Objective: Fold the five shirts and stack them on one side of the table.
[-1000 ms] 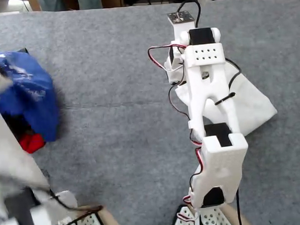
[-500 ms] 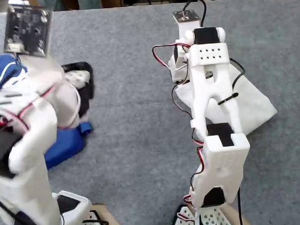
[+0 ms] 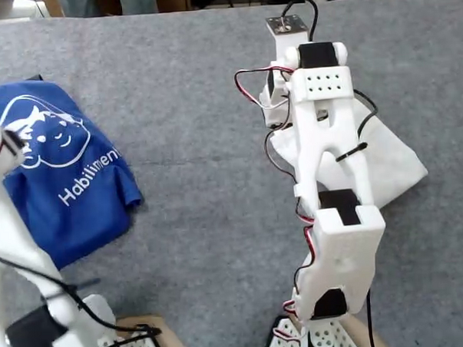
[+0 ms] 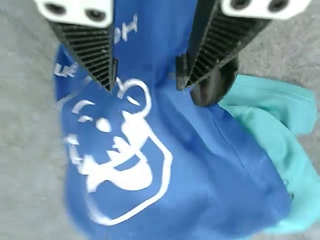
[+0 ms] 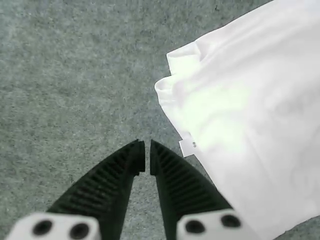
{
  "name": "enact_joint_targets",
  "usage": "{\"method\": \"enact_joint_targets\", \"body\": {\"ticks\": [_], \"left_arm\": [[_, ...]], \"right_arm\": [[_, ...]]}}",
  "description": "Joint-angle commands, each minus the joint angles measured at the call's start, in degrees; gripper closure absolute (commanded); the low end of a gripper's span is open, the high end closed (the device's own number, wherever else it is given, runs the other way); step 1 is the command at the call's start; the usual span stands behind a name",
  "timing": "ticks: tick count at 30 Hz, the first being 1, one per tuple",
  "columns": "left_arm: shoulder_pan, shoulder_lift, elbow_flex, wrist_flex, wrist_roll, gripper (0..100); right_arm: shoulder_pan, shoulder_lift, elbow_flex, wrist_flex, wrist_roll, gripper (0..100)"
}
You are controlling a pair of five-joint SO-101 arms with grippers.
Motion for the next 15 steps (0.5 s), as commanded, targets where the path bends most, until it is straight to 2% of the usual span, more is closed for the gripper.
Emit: {"method": "enact_joint_targets", "body": {"ticks": [1, 7, 14, 15], "left_arm": [[-3.38, 5.19, 0.84, -6.42, -0.70, 79], [-4.53, 17.14, -4.97, -6.33, -0.70, 79], [-2.59, 19.78, -13.41, -2.81, -0.53, 98], [-2.24, 19.69, -13.93, -2.81, -0.35, 97]], "right_arm": [[0.35, -0.22, -2.86, -0.18, 0.26, 96.3], [0.35, -0.22, -2.86, -0.09, 0.26, 96.3], [0.35, -0.22, -2.86, -0.09, 0.26, 96.3], [0.35, -0.22, -2.86, -0.09, 0.26, 96.3]]}}
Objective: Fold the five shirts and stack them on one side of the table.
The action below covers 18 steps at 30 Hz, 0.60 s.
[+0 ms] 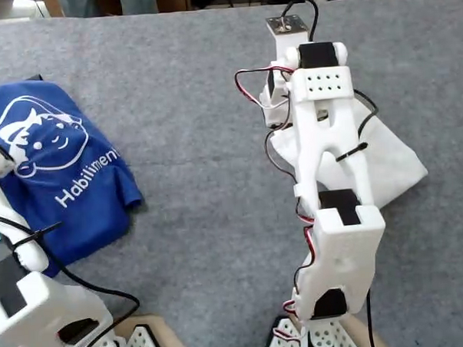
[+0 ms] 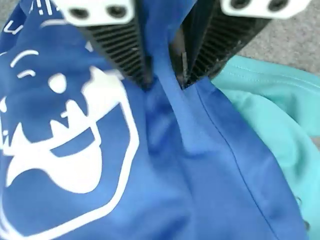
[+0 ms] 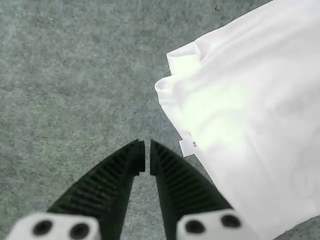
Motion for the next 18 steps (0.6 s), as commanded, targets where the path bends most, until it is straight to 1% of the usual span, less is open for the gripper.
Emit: {"method": "enact_joint_targets", "body": {"ticks": [1, 4, 5, 11, 14, 18], "left_arm": [[2.51, -0.79, -5.23, 0.62, -0.26, 97], [4.62, -1.05, -6.37, 1.14, -0.35, 97], [5.76, -1.05, -7.43, 2.46, -0.62, 97], [11.74, -1.05, -18.07, 13.89, -0.26, 97], [16.57, -1.05, -26.42, 19.78, -0.26, 97], [23.52, -1.05, -41.01, 28.75, -0.18, 97]], "right_arm": [[0.35, -0.22, -2.86, -0.09, 0.26, 96.3], [0.35, -0.22, -2.77, -0.09, 0.26, 96.3], [0.35, -0.22, -2.77, -0.09, 0.26, 96.3], [0.35, -0.22, -2.77, -0.09, 0.18, 96.3], [0.44, -0.22, -2.77, -0.09, 0.18, 96.3], [0.70, -0.31, -2.77, -0.09, 0.26, 96.3]]}}
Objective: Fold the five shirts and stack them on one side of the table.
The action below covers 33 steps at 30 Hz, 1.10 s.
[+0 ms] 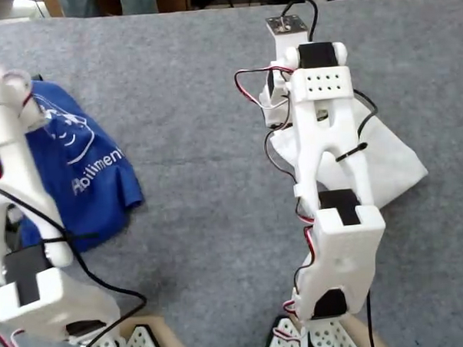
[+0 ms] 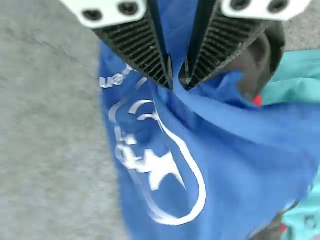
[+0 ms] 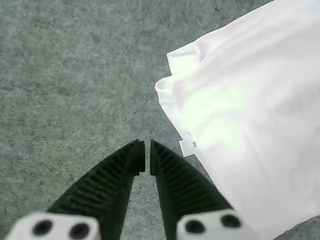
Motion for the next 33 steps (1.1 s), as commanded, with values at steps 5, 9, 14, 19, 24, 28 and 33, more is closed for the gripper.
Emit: {"method": "enact_joint_targets", "body": {"ticks": [5, 9, 14, 19, 24, 28, 33], "left_arm": [[15.16, -1.14, -28.26, 11.96, -0.62, 97], [23.52, -5.54, -28.00, 11.96, -0.79, 97], [37.49, -15.12, -8.66, 11.96, -5.71, 97], [47.78, -26.29, 11.03, 11.69, -6.33, 97], [56.84, -36.48, 20.53, 11.60, -7.30, 97], [56.22, -41.41, 28.35, 11.78, -13.10, 82], [50.42, -46.42, 36.79, 11.78, -13.63, 73]], "right_arm": [[0.88, -0.31, -3.21, -0.09, 0.26, 96.3], [2.55, -0.66, -3.74, -0.53, 0.35, 96.3], [6.07, -0.40, -7.87, -0.44, 0.35, 96.3], [9.05, -0.31, -12.62, -0.44, 1.41, 96.2], [8.88, -0.31, -14.64, -0.53, 6.51, 96.2], [8.79, -0.22, -15.16, -0.53, 8.35, 93.9], [5.27, -0.22, -14.73, 0.00, 7.91, 72.1]]}}
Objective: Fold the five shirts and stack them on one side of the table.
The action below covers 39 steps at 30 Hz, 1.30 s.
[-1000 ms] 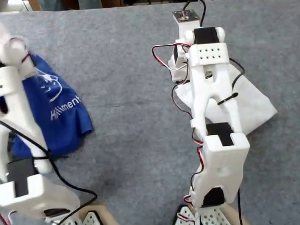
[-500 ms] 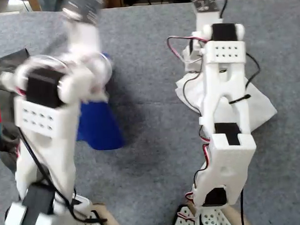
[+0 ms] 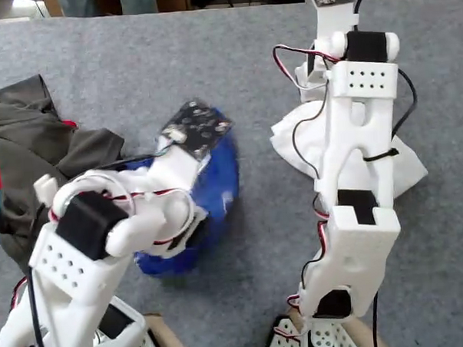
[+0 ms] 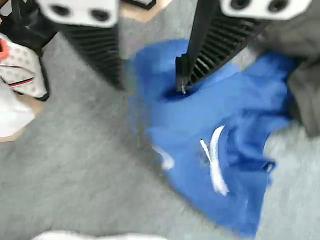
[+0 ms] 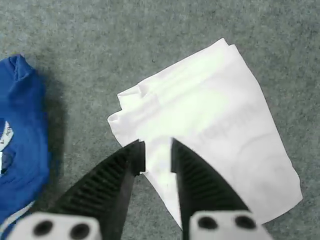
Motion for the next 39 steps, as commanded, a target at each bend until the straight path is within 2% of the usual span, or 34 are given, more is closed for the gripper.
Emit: {"method": "enact_joint_targets", "body": {"ticks": [1, 3, 5, 8, 11, 14, 17, 21, 24, 27, 32, 35, 39], "left_arm": [[-1.98, -4.13, 3.56, 0.00, -2.73, 73], [-2.24, -5.89, 4.35, 0.00, -4.84, 73], [-5.67, -7.82, 4.09, -0.09, -5.10, 73], [-18.15, -9.67, 4.00, -1.32, -5.54, 73], [-36.00, -9.23, 8.57, -7.74, -5.63, 73], [-50.24, -5.71, 19.56, -21.19, -5.63, 73], [-57.71, 0.97, 30.55, -37.89, -5.63, 73], [-60.00, 13.10, 37.41, -59.43, -5.19, 73], [-60.35, 25.23, 34.33, -69.01, -5.54, 73], [-61.23, 39.56, 22.99, -66.81, -5.01, 73], [-65.45, 61.54, -4.53, -51.69, 0.79, 73], [-68.97, 71.74, -21.41, -43.43, 5.01, 74], [-73.54, 82.55, -42.68, -37.36, 8.97, 85]], "right_arm": [[-4.04, -0.22, -2.07, 0.00, 0.44, 68.8], [-7.38, 0.04, -2.07, -0.18, 0.44, 66.1], [-10.55, 1.71, -2.42, -0.35, 0.44, 67.0], [-14.59, 6.11, -2.51, -0.35, 0.09, 68.5], [-18.29, 10.51, -2.59, -0.35, -2.99, 68.7], [-21.98, 13.41, -2.59, -0.53, -4.92, 68.5], [-24.62, 15.16, -3.74, -0.53, -5.36, 68.5], [-25.05, 18.33, -8.22, -0.53, -7.38, 68.4], [-24.97, 22.55, -10.68, -0.18, -7.65, 68.5], [-26.02, 26.68, -12.35, -0.26, -7.65, 68.5], [-28.57, 33.36, -16.31, -0.09, -7.74, 69.9], [-28.66, 36.35, -18.42, -0.09, -9.58, 80.5], [-28.48, 37.93, -21.76, 1.14, -10.46, 98.8]]}}
